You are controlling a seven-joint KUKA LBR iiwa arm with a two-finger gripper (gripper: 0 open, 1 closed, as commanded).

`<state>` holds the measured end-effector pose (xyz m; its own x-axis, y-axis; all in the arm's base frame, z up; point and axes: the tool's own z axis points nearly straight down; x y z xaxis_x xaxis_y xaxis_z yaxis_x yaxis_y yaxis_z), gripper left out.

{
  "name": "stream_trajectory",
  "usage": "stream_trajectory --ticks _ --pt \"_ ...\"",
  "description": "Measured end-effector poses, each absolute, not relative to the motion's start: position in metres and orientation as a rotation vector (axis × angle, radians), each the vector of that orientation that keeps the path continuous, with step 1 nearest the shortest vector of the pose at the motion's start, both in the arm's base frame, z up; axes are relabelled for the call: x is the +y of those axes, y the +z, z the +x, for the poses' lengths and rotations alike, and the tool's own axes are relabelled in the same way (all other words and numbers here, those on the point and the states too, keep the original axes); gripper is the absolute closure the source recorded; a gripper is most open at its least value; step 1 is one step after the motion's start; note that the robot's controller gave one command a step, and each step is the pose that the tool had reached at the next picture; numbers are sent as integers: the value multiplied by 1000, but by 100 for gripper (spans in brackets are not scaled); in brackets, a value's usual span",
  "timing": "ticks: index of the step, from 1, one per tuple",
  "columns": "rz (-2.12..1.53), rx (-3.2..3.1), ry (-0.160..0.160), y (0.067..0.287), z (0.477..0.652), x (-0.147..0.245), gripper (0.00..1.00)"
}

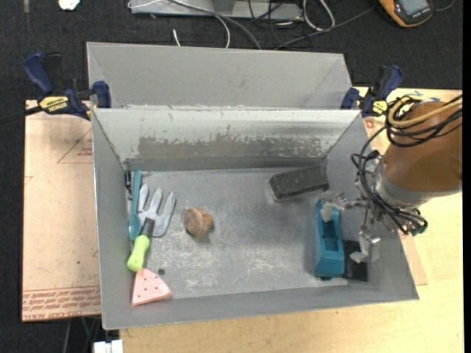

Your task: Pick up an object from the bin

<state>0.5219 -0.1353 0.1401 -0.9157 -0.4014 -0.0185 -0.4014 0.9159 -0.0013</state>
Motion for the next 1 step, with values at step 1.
stream_trajectory --ticks 1 --pt "-643 3054 1 121 513 -123 0"
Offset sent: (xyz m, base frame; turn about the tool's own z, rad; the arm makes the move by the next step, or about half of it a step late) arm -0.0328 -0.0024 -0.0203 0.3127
